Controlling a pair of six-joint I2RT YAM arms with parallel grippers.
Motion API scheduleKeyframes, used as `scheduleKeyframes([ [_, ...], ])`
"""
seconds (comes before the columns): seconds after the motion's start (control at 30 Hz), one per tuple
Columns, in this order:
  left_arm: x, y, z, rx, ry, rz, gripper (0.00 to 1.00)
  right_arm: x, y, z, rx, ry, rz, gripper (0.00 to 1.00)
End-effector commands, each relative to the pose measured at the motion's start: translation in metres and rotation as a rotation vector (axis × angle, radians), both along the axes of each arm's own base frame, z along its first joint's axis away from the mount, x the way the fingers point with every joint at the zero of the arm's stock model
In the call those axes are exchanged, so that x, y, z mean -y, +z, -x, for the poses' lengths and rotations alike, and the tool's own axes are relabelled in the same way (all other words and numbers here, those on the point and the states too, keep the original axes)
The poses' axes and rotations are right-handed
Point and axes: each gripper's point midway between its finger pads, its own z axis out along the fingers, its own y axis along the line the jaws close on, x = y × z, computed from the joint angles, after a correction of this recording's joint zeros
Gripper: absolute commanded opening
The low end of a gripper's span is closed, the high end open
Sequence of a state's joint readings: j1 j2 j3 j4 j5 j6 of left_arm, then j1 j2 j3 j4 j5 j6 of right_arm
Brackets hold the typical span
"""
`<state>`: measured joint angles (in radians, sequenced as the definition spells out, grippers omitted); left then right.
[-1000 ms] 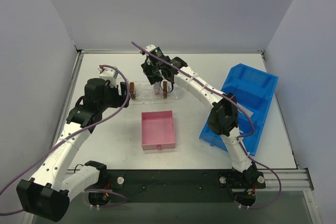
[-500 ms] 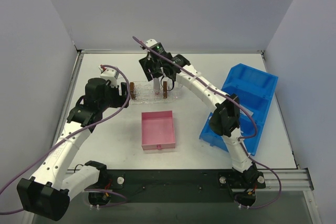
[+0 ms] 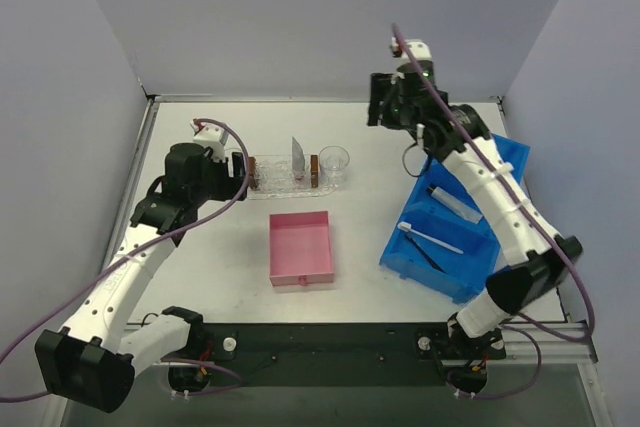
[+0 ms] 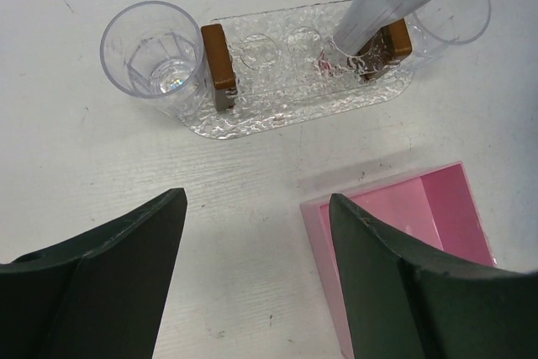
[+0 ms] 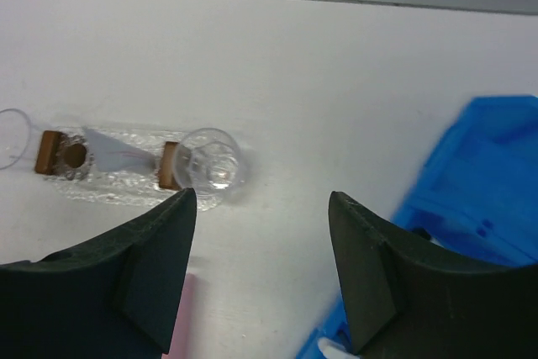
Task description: Prepare toiletry sets of a toothbrush and toothpaste on the tray
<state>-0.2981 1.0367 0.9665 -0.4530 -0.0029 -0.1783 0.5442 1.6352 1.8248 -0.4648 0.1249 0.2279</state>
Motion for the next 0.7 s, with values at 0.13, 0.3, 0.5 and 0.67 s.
scheduleKeyframes([
  [0.13,0.013,0.022,-0.018,0.068,-0.022,0.046,0.79,0.141,-0.099,0.059,-0.259,-0.341,0.042,0.57],
  [0.3,0.013,0.019,-0.017,0.062,-0.028,0.042,0.79,0.194,-0.150,0.090,-0.408,-0.332,0.127,0.57],
  [0.5,0.010,0.021,-0.017,0.067,-0.026,0.022,0.79,0.214,-0.191,0.106,-0.594,-0.224,0.238,0.56],
  [0.67,0.010,0.023,-0.017,0.073,-0.032,0.019,0.79,0.214,-0.219,0.101,-0.679,-0.074,0.280,0.56],
])
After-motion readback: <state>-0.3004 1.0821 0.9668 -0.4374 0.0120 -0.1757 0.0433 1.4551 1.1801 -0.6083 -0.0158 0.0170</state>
